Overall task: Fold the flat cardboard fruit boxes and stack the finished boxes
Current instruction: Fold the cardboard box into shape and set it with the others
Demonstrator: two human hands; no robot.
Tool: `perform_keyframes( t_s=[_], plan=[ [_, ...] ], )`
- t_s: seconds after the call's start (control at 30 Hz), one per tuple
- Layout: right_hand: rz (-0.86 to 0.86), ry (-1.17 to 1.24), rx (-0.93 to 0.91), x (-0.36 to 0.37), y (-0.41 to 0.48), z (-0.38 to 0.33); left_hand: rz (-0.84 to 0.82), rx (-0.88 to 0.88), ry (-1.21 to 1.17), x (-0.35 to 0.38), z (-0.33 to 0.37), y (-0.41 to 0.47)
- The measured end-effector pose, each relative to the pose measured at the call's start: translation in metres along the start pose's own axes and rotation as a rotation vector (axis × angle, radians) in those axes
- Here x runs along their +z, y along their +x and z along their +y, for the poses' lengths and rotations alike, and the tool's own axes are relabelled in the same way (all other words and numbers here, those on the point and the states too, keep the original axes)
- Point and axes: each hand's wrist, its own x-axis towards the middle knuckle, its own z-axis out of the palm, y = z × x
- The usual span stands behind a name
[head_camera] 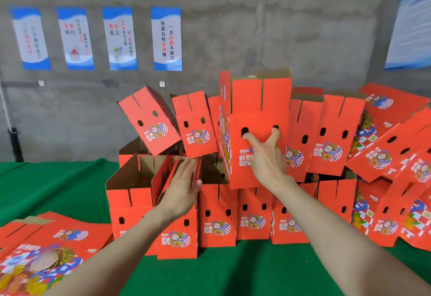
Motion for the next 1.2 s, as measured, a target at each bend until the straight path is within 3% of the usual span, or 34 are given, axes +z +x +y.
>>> perform_keyframes(
  t_s=[0.5, 0.63, 0.7, 0.8, 1.2],
  plan=[
    [-0.012, -0.022, 0.1, 0.106, 0.028, 0.014, -0.403, -0.004, 0.048, 0.076, -0.022, 0.065],
    [0.185, 0.017, -0.167, 0.124, 0.012, 0.01, -0.433, -0.051, -0.04, 0.088, -0.024, 0.07],
    [0.087, -0.096, -0.328, 0.127, 0.022, 0.01, -0.452, -0.018, -0.059, 0.089, -0.025, 0.07],
    [-0.094, -0.259, -0.333, 0.126, 0.042, 0.017, -0.492, 0.016, 0.082, 0.083, -0.034, 0.066],
    [-0.197, -0.29, -0.139, 0.119, 0.04, 0.009, -0.118, -0.379, 0.259, -0.084, -0.139, -0.042]
  ],
)
